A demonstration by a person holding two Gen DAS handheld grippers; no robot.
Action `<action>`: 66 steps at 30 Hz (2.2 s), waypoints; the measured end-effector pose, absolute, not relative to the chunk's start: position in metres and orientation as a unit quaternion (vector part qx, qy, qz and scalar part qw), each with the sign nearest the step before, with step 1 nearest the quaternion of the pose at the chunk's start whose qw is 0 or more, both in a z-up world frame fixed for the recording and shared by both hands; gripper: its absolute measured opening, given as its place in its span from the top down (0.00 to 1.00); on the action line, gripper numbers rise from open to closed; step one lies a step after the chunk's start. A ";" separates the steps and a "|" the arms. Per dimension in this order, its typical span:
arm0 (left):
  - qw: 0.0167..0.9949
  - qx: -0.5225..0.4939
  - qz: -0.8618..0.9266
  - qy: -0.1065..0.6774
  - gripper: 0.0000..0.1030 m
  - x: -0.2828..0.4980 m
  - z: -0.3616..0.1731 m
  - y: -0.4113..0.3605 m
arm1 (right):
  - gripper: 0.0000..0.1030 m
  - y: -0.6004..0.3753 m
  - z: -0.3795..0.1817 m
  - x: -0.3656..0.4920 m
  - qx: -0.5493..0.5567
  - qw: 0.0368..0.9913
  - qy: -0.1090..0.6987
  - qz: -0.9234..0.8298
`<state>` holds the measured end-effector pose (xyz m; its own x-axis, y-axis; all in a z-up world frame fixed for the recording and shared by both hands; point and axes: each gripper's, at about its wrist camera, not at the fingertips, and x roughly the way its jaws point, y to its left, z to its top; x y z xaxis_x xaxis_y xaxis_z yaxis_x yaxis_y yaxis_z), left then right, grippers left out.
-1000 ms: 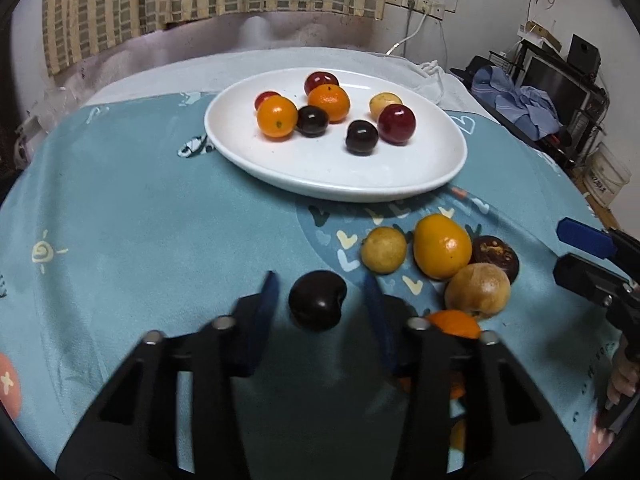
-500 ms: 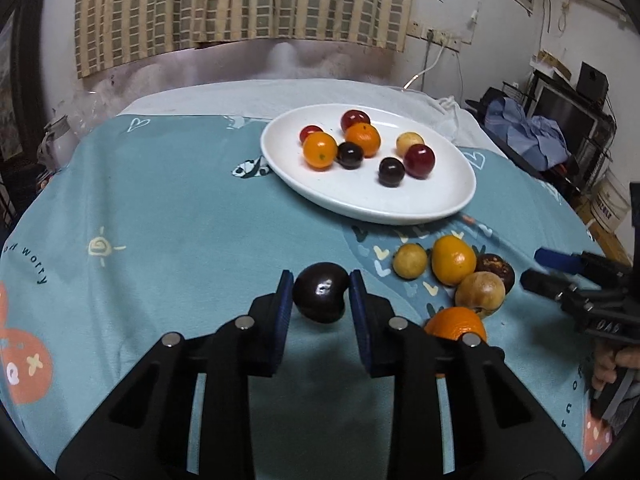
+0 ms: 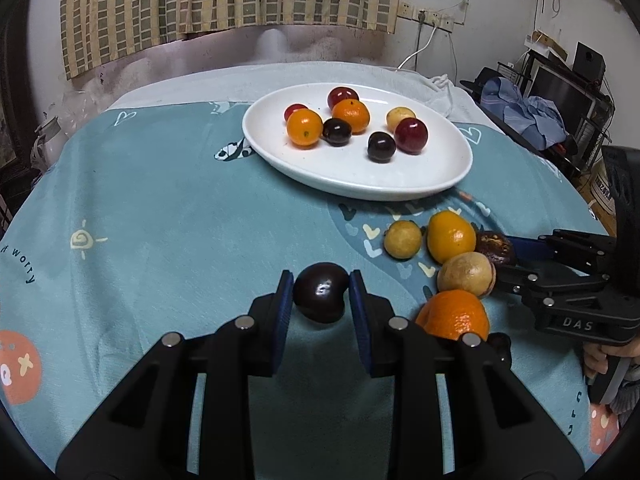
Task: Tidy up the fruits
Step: 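Grasp a dark purple plum with left gripper while right gripper grasps a dark brown fruit, then carry both dark fruits over the white plate and open both grippers, then grasp a tangerine from the pile with the left gripper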
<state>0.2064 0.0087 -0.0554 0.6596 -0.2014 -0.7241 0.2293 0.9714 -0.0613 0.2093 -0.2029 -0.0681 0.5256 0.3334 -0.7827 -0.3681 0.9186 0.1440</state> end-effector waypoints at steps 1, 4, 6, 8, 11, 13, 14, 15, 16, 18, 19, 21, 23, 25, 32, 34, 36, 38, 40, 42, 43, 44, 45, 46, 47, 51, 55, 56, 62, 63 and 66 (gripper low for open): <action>0.910 0.019 -0.118 0.396 0.72 0.207 -0.057 0.008 | 0.55 -0.204 -0.066 0.206 -0.023 0.876 0.438 0.200; 0.912 0.019 -0.118 0.393 0.72 0.205 -0.056 0.008 | 0.55 -0.210 -0.055 0.194 -0.020 0.884 0.420 0.206; 0.914 0.017 -0.117 0.388 0.72 0.203 -0.052 0.008 | 0.55 -0.218 -0.043 0.187 -0.009 0.893 0.401 0.203; 0.920 0.013 -0.114 0.374 0.72 0.203 -0.040 0.007 | 0.55 -0.227 -0.027 0.184 0.004 0.906 0.375 0.193; 0.925 0.015 -0.114 0.362 0.72 0.215 -0.020 0.001 | 0.54 -0.236 0.001 0.192 0.031 0.918 0.348 0.186; 0.928 0.034 -0.111 0.353 0.72 0.231 -0.006 -0.011 | 0.54 -0.234 0.015 0.208 0.027 0.922 0.341 0.181; 0.929 0.039 -0.109 0.351 0.72 0.238 -0.002 -0.015 | 0.54 -0.231 0.019 0.217 0.023 0.923 0.341 0.178; 0.930 0.043 -0.108 0.349 0.72 0.246 0.001 -0.019 | 0.54 -0.227 0.020 0.225 0.018 0.923 0.342 0.175; 0.930 0.044 -0.107 0.348 0.72 0.256 0.001 -0.024 | 0.54 -0.222 0.019 0.237 0.014 0.923 0.344 0.174; 0.930 0.042 -0.105 0.350 0.72 0.272 -0.002 -0.031 | 0.54 -0.214 0.010 0.254 0.016 0.920 0.351 0.173; 0.929 0.037 -0.103 0.353 0.72 0.281 -0.007 -0.033 | 0.54 -0.209 0.001 0.266 0.019 0.917 0.359 0.172; 0.927 0.020 -0.101 0.361 0.72 0.296 -0.016 -0.033 | 0.54 -0.204 -0.014 0.279 0.023 0.912 0.371 0.176; 0.925 0.006 -0.098 0.368 0.66 0.306 -0.027 -0.032 | 0.43 -0.200 -0.024 0.284 0.031 0.910 0.377 0.172; 0.928 0.004 -0.092 0.361 0.33 0.305 -0.032 -0.028 | 0.36 -0.204 -0.027 0.283 0.043 0.914 0.367 0.166; 0.931 0.009 -0.089 0.354 0.32 0.269 -0.023 -0.012 | 0.36 -0.219 0.002 0.243 0.049 0.921 0.347 0.172; 0.931 0.018 -0.098 0.351 0.29 0.247 -0.021 -0.013 | 0.36 -0.218 0.003 0.227 0.036 0.923 0.344 0.169; 0.931 0.035 -0.110 0.347 0.28 0.220 -0.022 -0.019 | 0.36 -0.218 -0.002 0.207 0.018 0.925 0.343 0.165; 0.932 0.054 -0.117 0.340 0.27 0.198 -0.024 -0.027 | 0.36 -0.218 -0.008 0.191 0.011 0.924 0.348 0.160; 0.933 0.075 -0.121 0.331 0.23 0.173 -0.029 -0.034 | 0.36 -0.218 -0.016 0.178 0.012 0.921 0.354 0.162; 0.932 0.088 -0.118 0.330 0.23 0.157 -0.035 -0.037 | 0.36 -0.215 -0.024 0.165 0.003 0.916 0.367 0.161; 0.932 0.089 -0.116 0.331 0.23 0.153 -0.038 -0.038 | 0.36 -0.213 -0.026 0.161 -0.002 0.915 0.370 0.162; 0.932 0.089 -0.114 0.333 0.23 0.151 -0.040 -0.038 | 0.36 -0.212 -0.029 0.156 -0.006 0.914 0.371 0.163; 0.931 0.089 -0.112 0.335 0.23 0.151 -0.042 -0.037 | 0.37 -0.212 -0.030 0.152 -0.008 0.914 0.373 0.163; 0.930 0.090 -0.109 0.339 0.22 0.152 -0.045 -0.038 | 0.36 -0.211 -0.032 0.148 -0.010 0.912 0.376 0.163; 0.931 0.087 -0.109 0.339 0.21 0.153 -0.046 -0.038 | 0.36 -0.212 -0.033 0.144 -0.010 0.910 0.379 0.164; 0.930 0.067 -0.114 0.344 0.21 0.157 -0.046 -0.034 | 0.35 -0.220 -0.035 0.140 0.002 0.909 0.386 0.160; 0.927 0.065 -0.130 0.345 0.23 0.155 -0.046 -0.037 | 0.35 -0.224 -0.035 0.141 0.013 0.907 0.390 0.161; 0.926 0.066 -0.141 0.344 0.23 0.154 -0.046 -0.039 | 0.35 -0.223 -0.034 0.140 0.013 0.907 0.389 0.161; 0.914 0.089 -0.154 0.365 0.27 0.164 -0.058 -0.055 | 0.35 -0.223 -0.034 0.141 0.012 0.906 0.391 0.159; 0.911 0.086 -0.156 0.372 0.29 0.167 -0.061 -0.055 | 0.35 -0.223 -0.034 0.141 0.012 0.906 0.392 0.159; 0.905 0.060 -0.171 0.386 0.43 0.176 -0.063 -0.050 | 0.35 -0.223 -0.035 0.142 0.011 0.905 0.395 0.158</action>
